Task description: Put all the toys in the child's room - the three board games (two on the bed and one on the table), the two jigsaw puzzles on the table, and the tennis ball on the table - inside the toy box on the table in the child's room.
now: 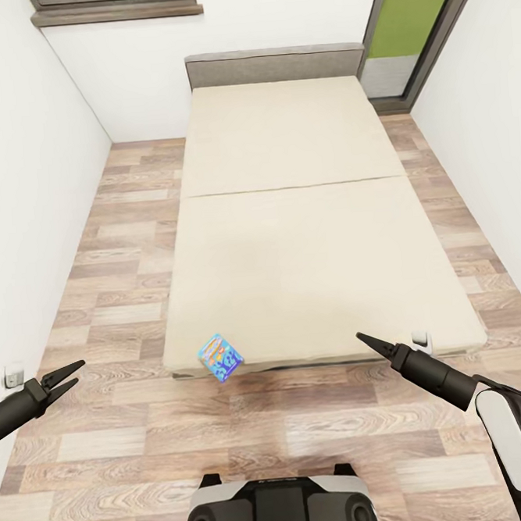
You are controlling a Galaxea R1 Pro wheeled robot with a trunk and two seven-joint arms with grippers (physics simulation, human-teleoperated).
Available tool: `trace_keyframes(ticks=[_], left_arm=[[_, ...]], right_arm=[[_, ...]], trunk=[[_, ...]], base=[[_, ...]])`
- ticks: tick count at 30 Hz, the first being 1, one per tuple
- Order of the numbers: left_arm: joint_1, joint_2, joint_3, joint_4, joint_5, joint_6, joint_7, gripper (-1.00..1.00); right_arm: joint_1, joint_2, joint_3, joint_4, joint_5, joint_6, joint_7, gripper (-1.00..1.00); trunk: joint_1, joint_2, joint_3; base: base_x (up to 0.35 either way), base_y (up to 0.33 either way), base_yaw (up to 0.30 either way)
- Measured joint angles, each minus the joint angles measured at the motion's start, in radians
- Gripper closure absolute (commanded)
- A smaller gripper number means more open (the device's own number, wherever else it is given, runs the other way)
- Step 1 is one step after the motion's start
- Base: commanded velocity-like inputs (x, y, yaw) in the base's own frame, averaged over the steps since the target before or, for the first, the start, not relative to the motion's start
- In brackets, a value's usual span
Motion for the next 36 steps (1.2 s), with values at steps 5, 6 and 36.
trace_keyframes(ticks=[5, 6, 36], left_arm=[[0.000, 0.000, 0.000, 0.000, -0.001, 0.000, 0.000, -1.00], [0.000, 0.000, 0.000, 0.000, -0.001, 0.000, 0.000, -1.00], [0.000, -0.002, -0.002, 0.000, 0.000, -0.001, 0.002, -1.00]], right_arm=[[0.000, 0.000, 0.000, 0.000, 0.000, 0.000, 0.000, -1.00], [0.000, 0.000, 0.000, 0.000, 0.000, 0.000, 0.000, -1.00], [0.000, 0.000, 0.000, 0.001, 0.000, -0.002, -0.002, -1.00]], trunk=[[0.000, 0.000, 0.008], [0.000, 0.000, 0.010], [0.000, 0.000, 0.059]], base=[[0.000, 0.000, 0.000], [0.000, 0.000, 0.000], [0.000, 0.000, 0.000]])
